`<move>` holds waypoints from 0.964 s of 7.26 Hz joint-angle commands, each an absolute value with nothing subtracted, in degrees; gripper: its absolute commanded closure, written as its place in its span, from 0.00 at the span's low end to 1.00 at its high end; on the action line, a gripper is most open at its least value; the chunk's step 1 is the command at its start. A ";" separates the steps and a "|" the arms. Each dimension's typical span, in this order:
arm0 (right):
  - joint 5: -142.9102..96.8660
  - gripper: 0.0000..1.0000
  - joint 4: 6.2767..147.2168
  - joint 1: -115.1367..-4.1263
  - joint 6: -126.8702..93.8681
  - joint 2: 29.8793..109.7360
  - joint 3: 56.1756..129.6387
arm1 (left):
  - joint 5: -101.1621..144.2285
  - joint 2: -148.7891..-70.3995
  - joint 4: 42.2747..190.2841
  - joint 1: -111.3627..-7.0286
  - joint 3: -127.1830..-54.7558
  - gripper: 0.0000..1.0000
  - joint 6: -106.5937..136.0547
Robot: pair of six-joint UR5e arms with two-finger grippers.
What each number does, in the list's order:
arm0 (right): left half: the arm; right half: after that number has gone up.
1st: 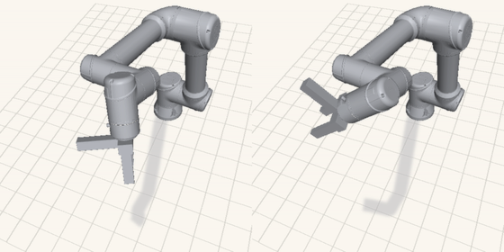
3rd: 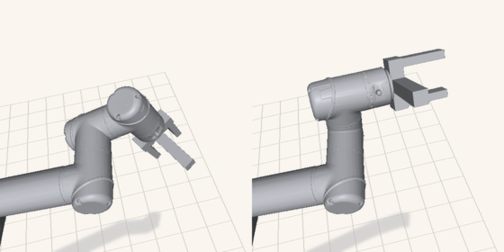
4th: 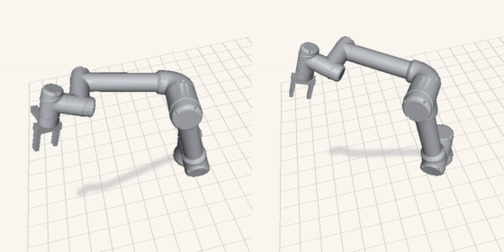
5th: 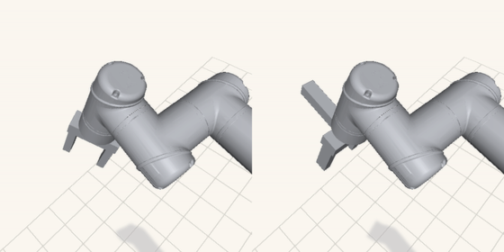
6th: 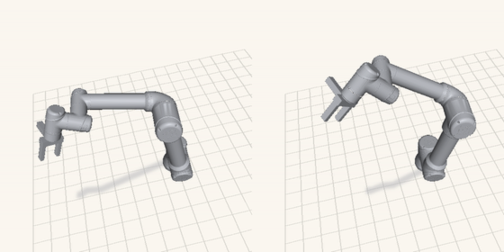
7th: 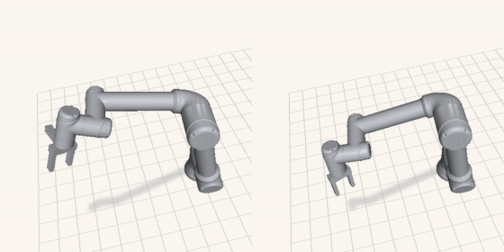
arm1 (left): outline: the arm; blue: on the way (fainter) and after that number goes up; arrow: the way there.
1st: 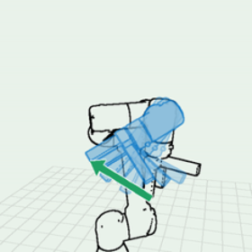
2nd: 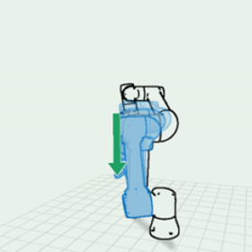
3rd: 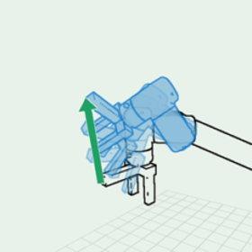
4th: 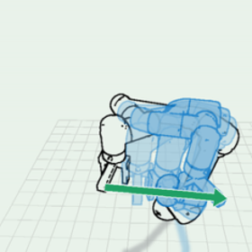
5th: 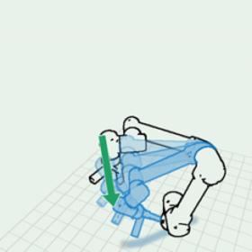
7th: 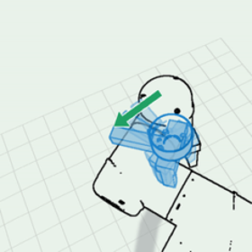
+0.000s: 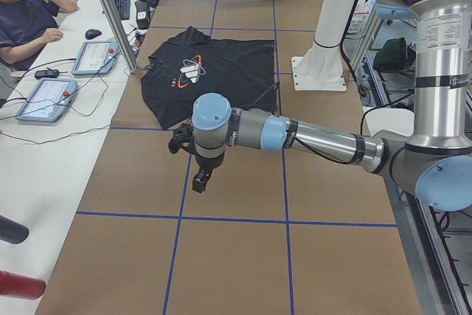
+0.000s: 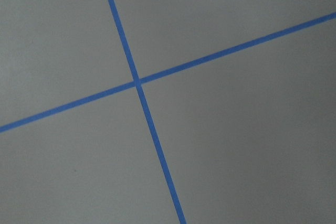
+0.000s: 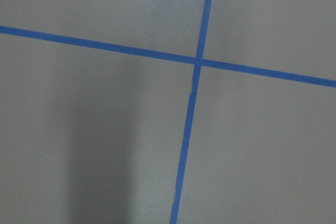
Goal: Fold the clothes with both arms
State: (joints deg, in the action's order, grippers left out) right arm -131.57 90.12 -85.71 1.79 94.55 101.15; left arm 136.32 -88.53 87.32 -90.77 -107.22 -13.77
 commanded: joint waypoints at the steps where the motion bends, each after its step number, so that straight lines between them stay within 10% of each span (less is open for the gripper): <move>1: -131.57 0.00 90.09 -83.94 1.58 87.49 95.92 | 136.06 -91.05 94.42 -90.53 -106.61 0.00 -13.80; 7: -134.56 0.00 73.33 -72.18 -25.86 65.08 72.72 | 140.71 -105.98 122.73 -81.14 -80.55 0.00 8.31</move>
State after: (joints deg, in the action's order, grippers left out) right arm -134.62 77.76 -75.25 -16.97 69.77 76.95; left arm 139.59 -103.01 116.16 -84.06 -86.61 2.22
